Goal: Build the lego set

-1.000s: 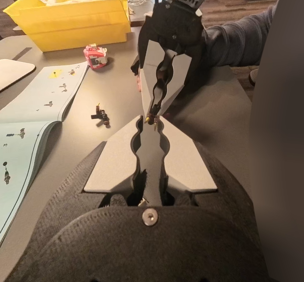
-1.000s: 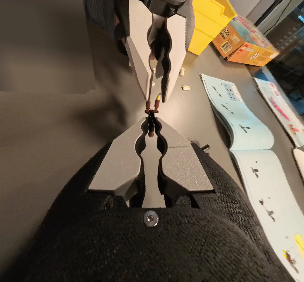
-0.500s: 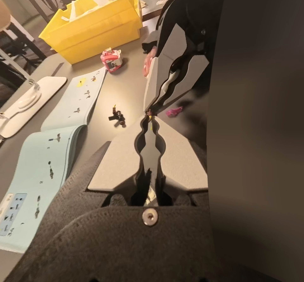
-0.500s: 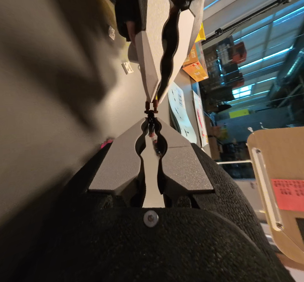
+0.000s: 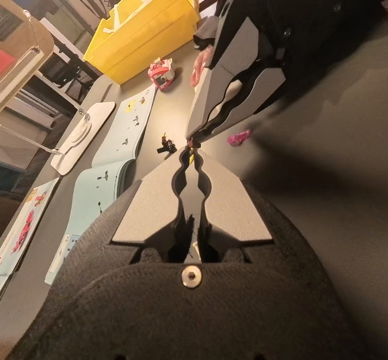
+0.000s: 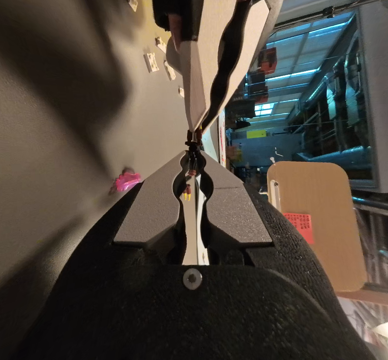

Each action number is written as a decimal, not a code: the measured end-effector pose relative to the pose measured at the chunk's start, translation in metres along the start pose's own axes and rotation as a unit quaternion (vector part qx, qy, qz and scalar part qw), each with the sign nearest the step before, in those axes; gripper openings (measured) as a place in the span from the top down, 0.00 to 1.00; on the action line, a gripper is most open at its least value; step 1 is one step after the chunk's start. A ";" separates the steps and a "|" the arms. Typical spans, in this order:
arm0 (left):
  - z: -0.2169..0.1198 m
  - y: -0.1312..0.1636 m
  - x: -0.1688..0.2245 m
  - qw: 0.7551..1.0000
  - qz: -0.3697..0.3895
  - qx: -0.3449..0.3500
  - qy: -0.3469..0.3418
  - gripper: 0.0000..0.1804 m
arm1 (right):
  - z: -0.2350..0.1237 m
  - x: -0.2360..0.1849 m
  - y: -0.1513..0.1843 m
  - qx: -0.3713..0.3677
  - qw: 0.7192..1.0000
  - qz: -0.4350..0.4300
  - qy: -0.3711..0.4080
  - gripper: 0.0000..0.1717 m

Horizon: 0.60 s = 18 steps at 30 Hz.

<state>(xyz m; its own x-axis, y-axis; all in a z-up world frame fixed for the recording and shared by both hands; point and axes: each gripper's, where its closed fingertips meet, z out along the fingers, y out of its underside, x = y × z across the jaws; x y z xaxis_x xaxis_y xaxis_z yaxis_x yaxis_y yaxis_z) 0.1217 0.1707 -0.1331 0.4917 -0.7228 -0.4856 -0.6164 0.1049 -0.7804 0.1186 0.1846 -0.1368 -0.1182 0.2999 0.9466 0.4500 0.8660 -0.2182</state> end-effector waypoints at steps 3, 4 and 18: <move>0.000 -0.001 0.000 1.000 0.005 0.001 -0.003 0.99 | -0.001 0.001 -0.001 0.001 1.000 -0.005 0.006 0.98; 0.000 -0.001 0.000 1.000 0.008 0.000 -0.004 0.99 | -0.001 0.001 -0.001 0.000 1.000 -0.009 0.008 0.98; 0.004 0.009 0.003 0.999 0.023 -0.029 0.004 0.99 | 0.005 -0.008 0.003 -0.026 0.996 -0.082 0.007 0.98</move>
<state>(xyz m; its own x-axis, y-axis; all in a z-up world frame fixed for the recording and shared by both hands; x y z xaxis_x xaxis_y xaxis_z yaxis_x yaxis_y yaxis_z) 0.1204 0.1722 -0.1428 0.4575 -0.7232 -0.5173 -0.6734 0.0982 -0.7327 0.1168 0.1867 -0.1462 -0.1818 0.1509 0.9717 0.4717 0.8804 -0.0485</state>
